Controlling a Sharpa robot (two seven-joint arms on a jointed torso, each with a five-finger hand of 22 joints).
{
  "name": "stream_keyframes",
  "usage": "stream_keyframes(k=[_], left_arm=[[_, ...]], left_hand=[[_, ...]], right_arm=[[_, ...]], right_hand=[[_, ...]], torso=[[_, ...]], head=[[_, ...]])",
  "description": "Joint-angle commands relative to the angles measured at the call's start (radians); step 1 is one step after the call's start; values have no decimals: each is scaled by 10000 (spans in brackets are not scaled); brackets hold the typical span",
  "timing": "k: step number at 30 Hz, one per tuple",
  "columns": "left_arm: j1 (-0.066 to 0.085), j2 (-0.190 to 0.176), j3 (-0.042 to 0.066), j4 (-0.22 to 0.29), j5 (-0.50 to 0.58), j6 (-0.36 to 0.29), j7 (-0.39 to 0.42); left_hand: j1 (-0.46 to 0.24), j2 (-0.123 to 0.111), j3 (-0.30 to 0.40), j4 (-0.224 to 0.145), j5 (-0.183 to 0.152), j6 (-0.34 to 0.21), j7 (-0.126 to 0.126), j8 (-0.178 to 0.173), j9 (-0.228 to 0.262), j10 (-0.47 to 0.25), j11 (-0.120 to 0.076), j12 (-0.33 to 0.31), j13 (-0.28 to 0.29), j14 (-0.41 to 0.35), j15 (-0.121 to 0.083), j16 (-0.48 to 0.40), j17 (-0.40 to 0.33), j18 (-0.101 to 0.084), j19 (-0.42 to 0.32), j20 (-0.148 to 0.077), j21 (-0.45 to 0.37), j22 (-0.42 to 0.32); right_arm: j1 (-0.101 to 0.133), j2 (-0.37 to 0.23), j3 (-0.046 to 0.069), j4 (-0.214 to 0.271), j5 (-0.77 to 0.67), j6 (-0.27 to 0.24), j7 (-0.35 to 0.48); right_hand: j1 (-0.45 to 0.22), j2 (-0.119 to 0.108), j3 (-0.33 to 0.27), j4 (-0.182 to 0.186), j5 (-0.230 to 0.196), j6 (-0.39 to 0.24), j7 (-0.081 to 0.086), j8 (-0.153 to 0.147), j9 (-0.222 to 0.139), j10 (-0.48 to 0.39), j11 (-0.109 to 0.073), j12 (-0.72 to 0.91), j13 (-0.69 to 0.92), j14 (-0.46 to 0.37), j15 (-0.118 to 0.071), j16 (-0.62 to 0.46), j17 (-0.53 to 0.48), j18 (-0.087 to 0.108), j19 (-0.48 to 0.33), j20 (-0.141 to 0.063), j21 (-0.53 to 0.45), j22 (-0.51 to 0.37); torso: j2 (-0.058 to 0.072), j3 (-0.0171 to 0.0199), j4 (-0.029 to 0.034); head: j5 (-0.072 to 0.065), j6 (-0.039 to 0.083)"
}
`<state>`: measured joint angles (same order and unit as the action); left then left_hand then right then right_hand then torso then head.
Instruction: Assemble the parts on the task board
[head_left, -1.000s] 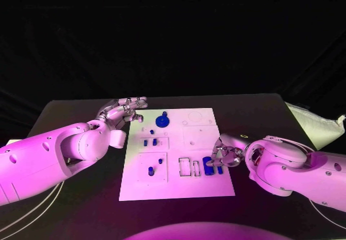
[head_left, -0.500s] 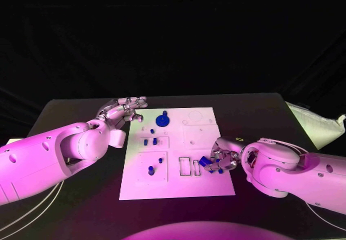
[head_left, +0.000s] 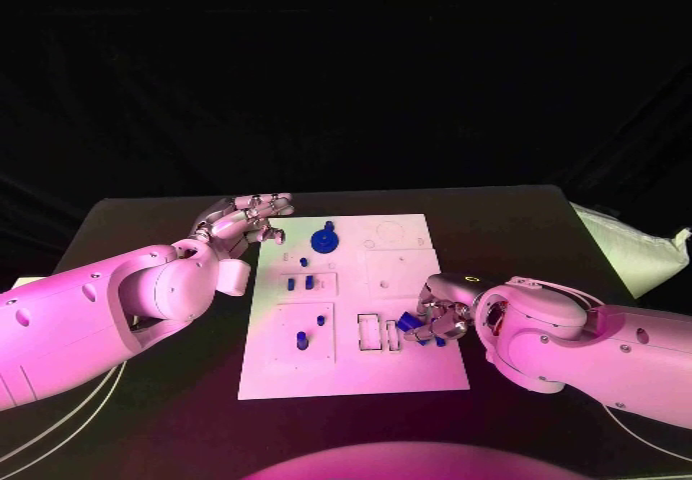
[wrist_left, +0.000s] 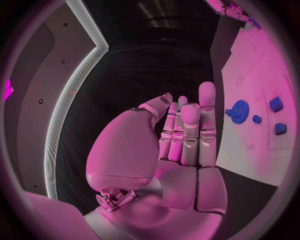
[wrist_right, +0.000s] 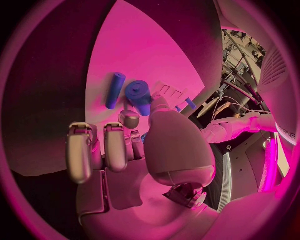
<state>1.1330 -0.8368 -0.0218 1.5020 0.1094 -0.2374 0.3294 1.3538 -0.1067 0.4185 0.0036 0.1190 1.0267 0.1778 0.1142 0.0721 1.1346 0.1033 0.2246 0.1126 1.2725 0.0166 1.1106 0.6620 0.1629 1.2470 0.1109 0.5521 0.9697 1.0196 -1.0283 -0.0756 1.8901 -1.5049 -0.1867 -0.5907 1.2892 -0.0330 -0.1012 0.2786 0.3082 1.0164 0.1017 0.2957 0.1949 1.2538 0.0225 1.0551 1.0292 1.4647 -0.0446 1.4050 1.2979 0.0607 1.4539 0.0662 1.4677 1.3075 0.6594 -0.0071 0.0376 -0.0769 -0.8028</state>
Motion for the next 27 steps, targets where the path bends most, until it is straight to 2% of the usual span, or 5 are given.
stream_keyframes(k=[1,10,15,21,27], left_arm=[[-1,1,7,28,-35,206,33],[-5,-5,7,25,-35,210,33],[-12,-3,7,17,-35,216,31],[-19,5,7,13,-35,230,19],[-24,7,7,12,-35,224,15]], left_hand=[[-17,65,-52,11,53,-70,12,44,-5,-79,-26,54,16,-66,-7,-32,-25,139,-28,32,-53,-22],[-17,65,-52,11,53,-70,12,44,-5,-79,-26,54,16,-66,-7,-32,-25,139,-28,32,-53,-22],[-17,65,-52,11,53,-70,12,44,-5,-79,-26,54,16,-66,-7,-32,-25,139,-28,32,-53,-22],[-17,65,-52,11,53,-70,12,44,-5,-79,-26,54,16,-66,-7,-32,-25,139,-28,32,-53,-22],[-17,65,-52,11,53,-70,12,44,-5,-79,-26,54,16,-66,-7,-32,-25,139,-28,32,-53,-22]], right_arm=[[-97,52,-61,-58,-54,-99,-45],[-91,-146,-41,369,565,-1832,284],[-21,-217,-2,659,1110,-2570,457],[28,-158,21,701,1663,-2604,436],[60,101,26,578,2174,-1898,381]], right_hand=[[290,167,-16,-30,213,21,-45,69,49,120,-39,110,110,593,-54,55,32,-183,43,-36,82,1013],[560,699,79,73,1438,312,-229,183,292,702,-211,634,807,627,-201,157,186,-235,190,-175,211,1225],[584,776,94,83,1649,315,-233,152,331,727,-218,614,838,632,-209,177,217,-245,216,-188,233,1263],[200,907,-49,132,1683,304,-205,82,376,754,-191,562,859,633,-189,179,216,-248,223,-178,240,1275],[78,945,-111,128,1684,348,-220,75,411,854,-199,683,1010,624,-192,152,170,-245,216,-176,235,1266]], torso=[[-3,0,7],[-8,5,1],[2,13,-5],[-2,3,14],[-13,-5,-6]], head=[[1,12],[-16,17],[56,15],[88,5],[121,15]])
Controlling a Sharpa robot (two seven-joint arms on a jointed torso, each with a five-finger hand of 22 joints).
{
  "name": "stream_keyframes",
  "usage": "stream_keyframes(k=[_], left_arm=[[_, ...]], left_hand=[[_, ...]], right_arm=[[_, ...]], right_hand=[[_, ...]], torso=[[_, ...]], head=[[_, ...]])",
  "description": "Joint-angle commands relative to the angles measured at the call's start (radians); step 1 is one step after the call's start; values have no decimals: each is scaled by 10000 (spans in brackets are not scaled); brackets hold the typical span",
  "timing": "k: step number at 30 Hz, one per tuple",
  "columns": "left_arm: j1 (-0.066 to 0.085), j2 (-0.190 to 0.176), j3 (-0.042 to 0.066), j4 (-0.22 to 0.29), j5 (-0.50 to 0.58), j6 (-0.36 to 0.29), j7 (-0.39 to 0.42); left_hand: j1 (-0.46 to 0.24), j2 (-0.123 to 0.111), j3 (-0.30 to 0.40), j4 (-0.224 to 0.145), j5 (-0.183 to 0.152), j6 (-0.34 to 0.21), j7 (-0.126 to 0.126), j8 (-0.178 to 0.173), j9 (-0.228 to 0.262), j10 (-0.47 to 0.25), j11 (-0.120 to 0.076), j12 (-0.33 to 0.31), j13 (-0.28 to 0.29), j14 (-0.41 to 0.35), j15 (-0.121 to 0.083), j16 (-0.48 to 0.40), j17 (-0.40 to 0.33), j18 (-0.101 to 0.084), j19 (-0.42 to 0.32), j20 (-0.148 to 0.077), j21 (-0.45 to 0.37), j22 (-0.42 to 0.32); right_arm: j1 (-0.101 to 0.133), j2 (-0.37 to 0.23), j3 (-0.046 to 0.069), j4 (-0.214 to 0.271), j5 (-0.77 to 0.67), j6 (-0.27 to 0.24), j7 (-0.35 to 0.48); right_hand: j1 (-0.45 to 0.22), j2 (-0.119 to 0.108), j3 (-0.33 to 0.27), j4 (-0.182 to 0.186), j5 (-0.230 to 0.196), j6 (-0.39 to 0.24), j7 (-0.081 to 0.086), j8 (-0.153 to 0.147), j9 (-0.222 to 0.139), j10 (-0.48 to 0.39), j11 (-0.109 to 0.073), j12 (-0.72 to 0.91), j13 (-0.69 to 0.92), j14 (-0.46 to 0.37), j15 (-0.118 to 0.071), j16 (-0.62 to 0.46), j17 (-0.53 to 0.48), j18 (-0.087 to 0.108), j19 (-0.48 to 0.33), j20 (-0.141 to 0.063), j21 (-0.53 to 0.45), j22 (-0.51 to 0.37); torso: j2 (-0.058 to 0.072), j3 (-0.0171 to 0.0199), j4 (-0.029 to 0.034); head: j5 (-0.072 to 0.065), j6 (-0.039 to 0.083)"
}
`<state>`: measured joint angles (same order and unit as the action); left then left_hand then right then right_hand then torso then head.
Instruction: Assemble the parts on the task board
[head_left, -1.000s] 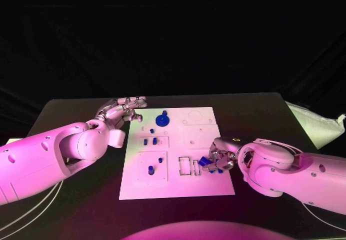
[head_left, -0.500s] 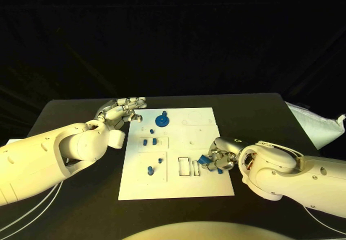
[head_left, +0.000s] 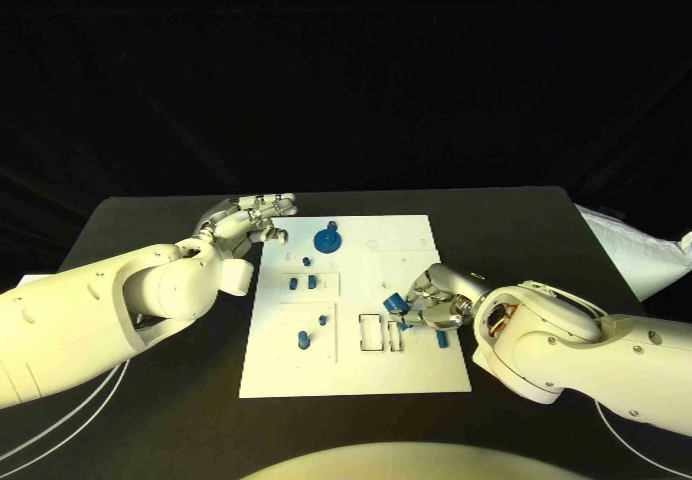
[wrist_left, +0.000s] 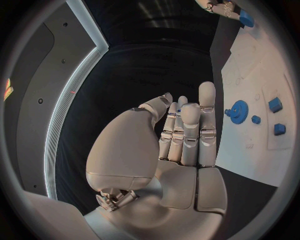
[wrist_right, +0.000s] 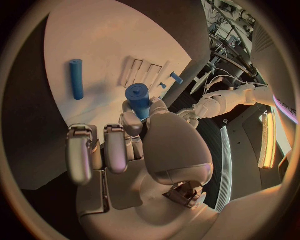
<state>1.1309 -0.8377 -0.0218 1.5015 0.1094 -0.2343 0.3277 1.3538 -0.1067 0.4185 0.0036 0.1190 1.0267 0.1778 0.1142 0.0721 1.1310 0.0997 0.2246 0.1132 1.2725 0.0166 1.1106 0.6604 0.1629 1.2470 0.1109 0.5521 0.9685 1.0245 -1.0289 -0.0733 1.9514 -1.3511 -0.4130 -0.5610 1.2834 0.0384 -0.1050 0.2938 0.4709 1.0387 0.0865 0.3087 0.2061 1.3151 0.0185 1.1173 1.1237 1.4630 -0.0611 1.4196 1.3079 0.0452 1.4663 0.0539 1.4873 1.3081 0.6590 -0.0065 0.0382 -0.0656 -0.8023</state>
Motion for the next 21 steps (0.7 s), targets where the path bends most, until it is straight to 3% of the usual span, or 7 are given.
stream_keyframes(k=[1,10,21], left_arm=[[-4,18,7,18,-35,195,32],[-6,52,7,18,-35,200,20],[-6,36,7,40,-35,190,6]], left_hand=[[-18,65,-52,11,53,-70,12,44,-6,-43,10,54,10,-66,-7,-32,-10,139,-28,32,-54,-10],[-18,65,-52,11,53,-70,12,44,-6,-43,10,54,10,-66,-7,-32,-10,139,-28,32,-54,-10],[-18,65,-52,11,53,-70,12,44,-6,-43,10,54,10,-66,-7,-32,-10,139,-28,32,-54,-10]], right_arm=[[13,149,3,-49,686,459,80],[19,731,-3,-328,1103,1624,-11],[13,960,-6,-507,1206,1777,-214]], right_hand=[[106,239,-91,-25,55,147,-77,-52,311,270,-165,95,103,639,-31,1,62,-88,90,-54,37,1256],[-415,345,-399,-41,-479,447,-188,0,467,607,-255,471,557,597,-100,-136,-140,-67,39,-105,-14,1182],[-435,402,-416,-45,-505,513,-218,17,504,676,-281,561,666,595,-121,-152,-161,-62,26,-122,-27,1162]], torso=[[-10,-13,-10],[0,-13,-1],[7,-7,-7]], head=[[4,8],[27,16],[59,30]])
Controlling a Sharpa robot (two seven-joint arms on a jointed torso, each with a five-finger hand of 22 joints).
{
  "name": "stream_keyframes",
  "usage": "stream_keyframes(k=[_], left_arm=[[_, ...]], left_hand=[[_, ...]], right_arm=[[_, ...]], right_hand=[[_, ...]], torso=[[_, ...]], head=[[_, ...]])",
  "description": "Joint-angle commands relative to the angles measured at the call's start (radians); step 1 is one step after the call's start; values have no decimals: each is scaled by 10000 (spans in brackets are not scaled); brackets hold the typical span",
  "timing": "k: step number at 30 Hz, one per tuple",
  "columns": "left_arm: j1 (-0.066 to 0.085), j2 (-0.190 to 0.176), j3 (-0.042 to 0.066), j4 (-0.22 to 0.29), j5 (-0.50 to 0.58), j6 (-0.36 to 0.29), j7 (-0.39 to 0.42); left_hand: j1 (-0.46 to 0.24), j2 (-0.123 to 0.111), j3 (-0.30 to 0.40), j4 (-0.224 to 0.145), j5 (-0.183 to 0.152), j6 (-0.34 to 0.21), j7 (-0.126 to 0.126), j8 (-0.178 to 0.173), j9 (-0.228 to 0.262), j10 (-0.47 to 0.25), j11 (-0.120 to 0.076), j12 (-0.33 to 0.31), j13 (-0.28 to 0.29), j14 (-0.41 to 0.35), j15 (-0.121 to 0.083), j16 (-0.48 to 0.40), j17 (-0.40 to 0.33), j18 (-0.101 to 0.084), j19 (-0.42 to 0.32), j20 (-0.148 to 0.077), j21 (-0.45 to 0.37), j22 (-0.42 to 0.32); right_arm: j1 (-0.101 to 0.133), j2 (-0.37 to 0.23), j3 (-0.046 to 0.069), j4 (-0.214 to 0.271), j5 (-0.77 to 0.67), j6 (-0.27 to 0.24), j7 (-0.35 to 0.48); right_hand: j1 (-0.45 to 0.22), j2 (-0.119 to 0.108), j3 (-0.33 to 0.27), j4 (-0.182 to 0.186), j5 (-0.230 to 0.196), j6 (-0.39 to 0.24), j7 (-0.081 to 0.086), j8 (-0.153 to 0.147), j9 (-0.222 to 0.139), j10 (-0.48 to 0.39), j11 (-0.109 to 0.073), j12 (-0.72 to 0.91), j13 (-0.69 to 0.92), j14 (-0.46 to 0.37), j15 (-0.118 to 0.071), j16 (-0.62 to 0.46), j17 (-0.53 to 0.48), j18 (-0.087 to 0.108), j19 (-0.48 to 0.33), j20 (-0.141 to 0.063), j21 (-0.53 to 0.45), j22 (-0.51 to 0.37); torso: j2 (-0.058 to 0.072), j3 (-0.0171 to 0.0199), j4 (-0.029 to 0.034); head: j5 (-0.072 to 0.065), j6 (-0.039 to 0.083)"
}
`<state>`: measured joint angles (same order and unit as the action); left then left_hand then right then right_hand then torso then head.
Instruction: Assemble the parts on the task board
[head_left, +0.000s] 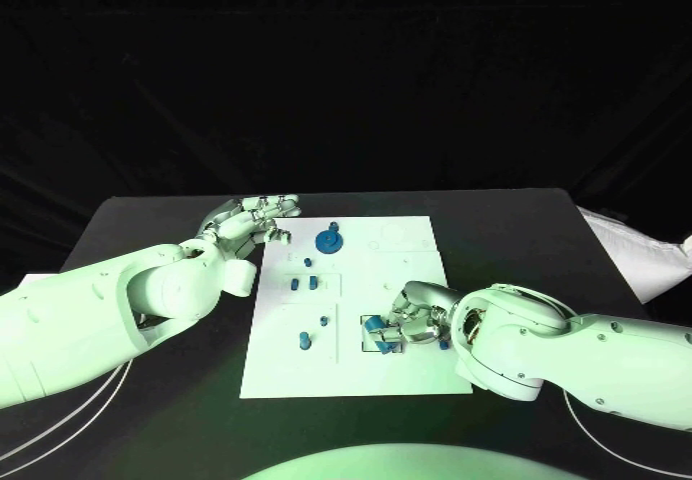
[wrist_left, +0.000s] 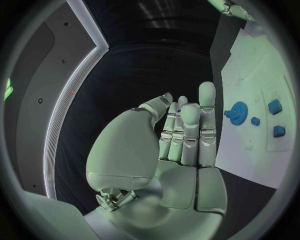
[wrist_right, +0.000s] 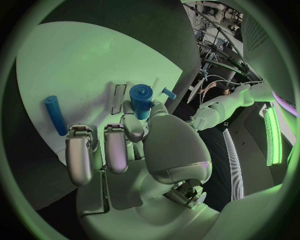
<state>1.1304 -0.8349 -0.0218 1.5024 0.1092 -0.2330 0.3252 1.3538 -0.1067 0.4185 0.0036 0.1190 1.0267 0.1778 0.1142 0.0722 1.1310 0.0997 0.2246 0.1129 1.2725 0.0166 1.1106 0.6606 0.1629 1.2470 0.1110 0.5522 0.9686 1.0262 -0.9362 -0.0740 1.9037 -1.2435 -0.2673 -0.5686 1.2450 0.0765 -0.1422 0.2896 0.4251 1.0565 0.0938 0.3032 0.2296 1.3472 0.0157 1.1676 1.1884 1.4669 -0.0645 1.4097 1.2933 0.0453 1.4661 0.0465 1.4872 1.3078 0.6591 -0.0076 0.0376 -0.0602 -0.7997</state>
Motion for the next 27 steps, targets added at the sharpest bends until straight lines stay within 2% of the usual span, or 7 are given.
stream_keyframes(k=[1,5,11,12,14,17,27], left_arm=[[-1,6,7,32,-33,177,31],[-1,16,7,29,-33,186,29],[-1,24,8,24,-34,197,17],[-1,22,8,25,-34,197,16],[-1,20,8,24,-34,199,14],[-1,17,8,33,-40,206,13],[-1,28,8,101,-475,345,16]], left_hand=[[-18,65,-52,11,53,-70,12,44,-6,-43,10,54,12,-66,-6,-32,-12,139,-28,32,-55,-11],[-13,70,-60,8,55,-81,11,47,-7,-64,9,71,13,-71,-7,-27,-20,141,-27,34,-66,-19],[-13,70,-60,8,55,-82,11,47,-7,-65,9,73,13,-71,-7,-26,-21,141,-27,35,-67,-20],[-13,70,-60,8,55,-82,11,47,-7,-65,9,73,13,-71,-7,-26,-21,141,-27,35,-67,-20],[-13,70,-60,8,55,-82,11,47,-7,-65,9,73,13,-71,-7,-26,-21,141,-27,35,-67,-20],[-13,70,-60,8,55,-82,11,47,-7,-65,9,73,13,-71,-7,-26,-21,141,-27,35,-67,-20],[-3,72,-61,1,57,-93,12,46,-8,-78,9,80,13,-60,-8,-6,7,137,-14,35,-39,-4]], right_arm=[[-4,50,0,-46,132,274,-115],[-3,123,0,-108,-25,41,13],[-2,185,0,-176,-183,-67,68],[-1,190,0,-187,-220,-70,61],[-1,192,0,-202,-280,-68,39],[-1,180,0,-219,-383,-36,18],[-2,124,0,-193,-571,38,159]], right_hand=[[-56,23,-47,-2,-51,338,-292,72,271,357,-255,61,24,556,-88,-53,-16,-62,27,-50,-28,1163],[-215,47,-160,10,-262,387,-310,73,316,385,-272,73,76,551,-104,-74,-39,-53,0,-71,-54,1126],[-640,-57,-632,1,-1583,402,-318,25,431,351,-277,-87,68,534,-115,-156,-145,-34,-52,-92,-112,1048],[-728,-112,-774,-4,-2031,398,-313,9,462,334,-272,-144,56,528,-113,-184,-180,-28,-70,-89,-131,1022],[-955,-123,-1023,1,-2591,390,-309,-21,523,322,-258,-221,62,525,-102,-213,-212,-20,-86,-86,-154,996],[-1261,-145,-1281,13,-3147,374,-296,-56,581,291,-249,-332,40,516,-98,-262,-274,-8,-118,-76,-192,947],[-1151,-198,-1355,-39,-3224,309,-267,-117,611,168,-229,-601,-122,475,-80,-397,-462,30,-224,-64,-295,795]], torso=[[5,3,-3],[3,6,9],[6,10,-2],[5,9,-7],[6,13,-12],[6,13,-17],[4,18,-8]], head=[[3,3],[-5,10],[-5,38],[-6,36],[-6,37],[-10,35],[-30,35]])
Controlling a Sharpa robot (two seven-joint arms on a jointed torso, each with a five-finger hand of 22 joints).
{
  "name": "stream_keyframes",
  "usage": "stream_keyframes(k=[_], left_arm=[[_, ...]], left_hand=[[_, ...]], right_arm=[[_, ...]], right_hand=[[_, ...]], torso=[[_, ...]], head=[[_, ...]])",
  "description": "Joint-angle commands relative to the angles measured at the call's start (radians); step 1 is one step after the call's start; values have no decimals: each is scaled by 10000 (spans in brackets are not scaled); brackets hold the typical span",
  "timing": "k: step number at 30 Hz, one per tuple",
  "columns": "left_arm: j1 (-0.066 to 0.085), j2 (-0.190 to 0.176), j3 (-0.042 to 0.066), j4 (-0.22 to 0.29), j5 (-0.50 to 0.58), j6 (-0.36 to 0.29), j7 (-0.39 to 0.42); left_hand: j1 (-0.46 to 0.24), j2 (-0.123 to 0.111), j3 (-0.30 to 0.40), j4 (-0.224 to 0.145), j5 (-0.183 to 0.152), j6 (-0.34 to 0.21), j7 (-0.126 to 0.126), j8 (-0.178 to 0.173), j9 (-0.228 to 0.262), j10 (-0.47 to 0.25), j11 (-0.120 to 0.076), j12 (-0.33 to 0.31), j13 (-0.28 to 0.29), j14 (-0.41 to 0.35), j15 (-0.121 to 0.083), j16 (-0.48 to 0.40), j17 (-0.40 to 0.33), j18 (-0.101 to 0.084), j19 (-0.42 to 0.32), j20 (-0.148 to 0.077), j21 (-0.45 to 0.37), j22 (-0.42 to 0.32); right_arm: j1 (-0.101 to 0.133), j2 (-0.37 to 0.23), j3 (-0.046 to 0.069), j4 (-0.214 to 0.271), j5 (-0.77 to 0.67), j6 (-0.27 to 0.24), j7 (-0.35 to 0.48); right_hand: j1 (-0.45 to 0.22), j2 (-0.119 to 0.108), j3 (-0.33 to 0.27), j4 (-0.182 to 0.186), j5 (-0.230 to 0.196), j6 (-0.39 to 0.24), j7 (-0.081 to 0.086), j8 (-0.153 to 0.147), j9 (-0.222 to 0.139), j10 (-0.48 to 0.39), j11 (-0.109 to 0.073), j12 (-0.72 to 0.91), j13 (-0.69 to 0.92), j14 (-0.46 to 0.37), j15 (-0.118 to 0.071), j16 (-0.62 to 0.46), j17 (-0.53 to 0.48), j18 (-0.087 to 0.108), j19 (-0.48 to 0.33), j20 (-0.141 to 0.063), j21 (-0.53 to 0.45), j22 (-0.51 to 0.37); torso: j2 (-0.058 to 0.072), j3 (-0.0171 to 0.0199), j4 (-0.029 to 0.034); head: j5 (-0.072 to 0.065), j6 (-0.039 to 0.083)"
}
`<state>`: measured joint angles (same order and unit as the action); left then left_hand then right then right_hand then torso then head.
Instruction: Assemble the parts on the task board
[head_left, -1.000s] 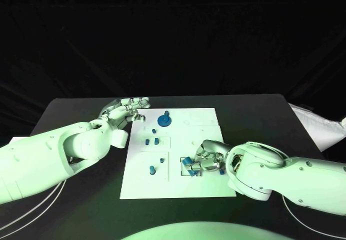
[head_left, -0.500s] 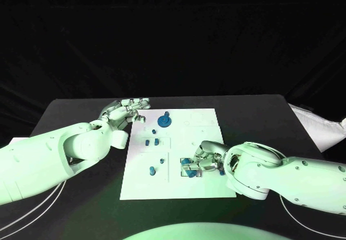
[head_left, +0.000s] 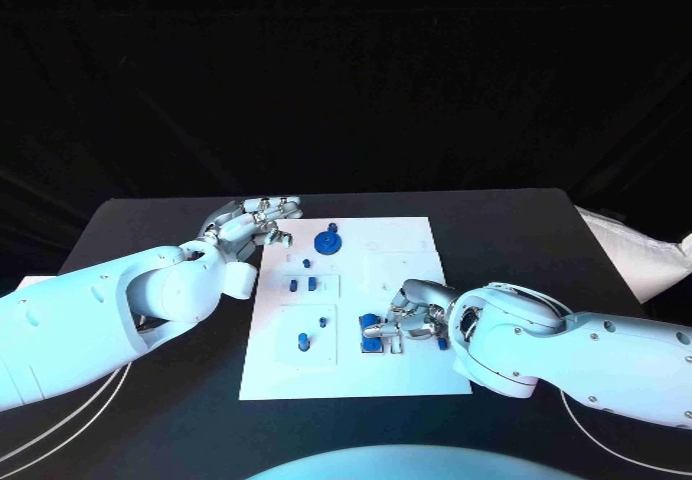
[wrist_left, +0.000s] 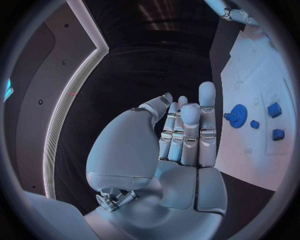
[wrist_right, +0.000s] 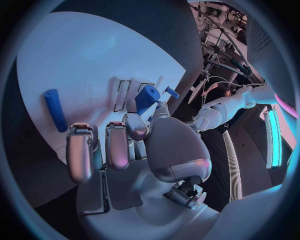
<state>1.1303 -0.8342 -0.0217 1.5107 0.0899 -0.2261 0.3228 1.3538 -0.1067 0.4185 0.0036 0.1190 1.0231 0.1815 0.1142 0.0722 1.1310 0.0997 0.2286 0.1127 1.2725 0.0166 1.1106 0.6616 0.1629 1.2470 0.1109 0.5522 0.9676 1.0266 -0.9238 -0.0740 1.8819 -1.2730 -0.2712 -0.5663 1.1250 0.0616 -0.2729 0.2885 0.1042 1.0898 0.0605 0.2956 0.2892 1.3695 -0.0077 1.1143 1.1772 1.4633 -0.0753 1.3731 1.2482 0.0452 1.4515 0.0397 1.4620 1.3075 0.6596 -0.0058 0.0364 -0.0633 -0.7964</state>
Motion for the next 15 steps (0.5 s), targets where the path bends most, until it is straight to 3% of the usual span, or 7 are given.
stream_keyframes(k=[1,6,10,15], left_arm=[[-1,20,7,8,-295,276,40],[-1,13,7,-39,-326,278,38],[-2,15,7,-51,-333,290,35],[-3,22,6,-59,-336,301,33]], left_hand=[[-3,72,-61,1,57,-56,-24,46,-8,-78,9,39,15,-60,-8,-6,-3,137,-14,35,-40,6],[-3,72,-61,1,57,-56,-24,46,-8,-78,9,39,15,-60,-8,-6,-3,137,-14,35,-40,6],[-3,72,-61,1,57,-56,-24,46,-8,-78,9,39,15,-60,-8,-6,-3,137,-14,35,-40,6],[-3,72,-61,1,57,-56,-24,46,-8,-78,9,39,15,-60,-8,-6,-3,137,-14,35,-40,6]], right_arm=[[-5,-2,-1,33,-286,88,162],[-6,-24,-1,71,-307,202,299],[-6,-7,-1,72,-333,275,342],[-7,85,-1,23,-584,381,301]], right_hand=[[87,-47,-49,-33,11,-29,68,-47,23,-56,7,-77,-6,510,32,-35,-11,31,-79,7,-46,797],[581,52,32,-163,303,-11,64,-75,85,-15,6,-70,78,525,31,-28,22,26,-62,13,-46,814],[1490,156,304,-646,597,-13,59,-105,128,-9,-10,-102,112,529,15,-40,16,27,-57,0,-51,816],[2387,194,536,-1214,533,3,41,-140,169,-5,-34,-146,148,536,-2,-39,32,22,-42,-13,-48,833]], torso=[[0,2,0],[-2,7,3],[3,-4,4],[3,-6,13]], head=[[4,0],[-4,-4],[-7,-9],[-4,-22]])
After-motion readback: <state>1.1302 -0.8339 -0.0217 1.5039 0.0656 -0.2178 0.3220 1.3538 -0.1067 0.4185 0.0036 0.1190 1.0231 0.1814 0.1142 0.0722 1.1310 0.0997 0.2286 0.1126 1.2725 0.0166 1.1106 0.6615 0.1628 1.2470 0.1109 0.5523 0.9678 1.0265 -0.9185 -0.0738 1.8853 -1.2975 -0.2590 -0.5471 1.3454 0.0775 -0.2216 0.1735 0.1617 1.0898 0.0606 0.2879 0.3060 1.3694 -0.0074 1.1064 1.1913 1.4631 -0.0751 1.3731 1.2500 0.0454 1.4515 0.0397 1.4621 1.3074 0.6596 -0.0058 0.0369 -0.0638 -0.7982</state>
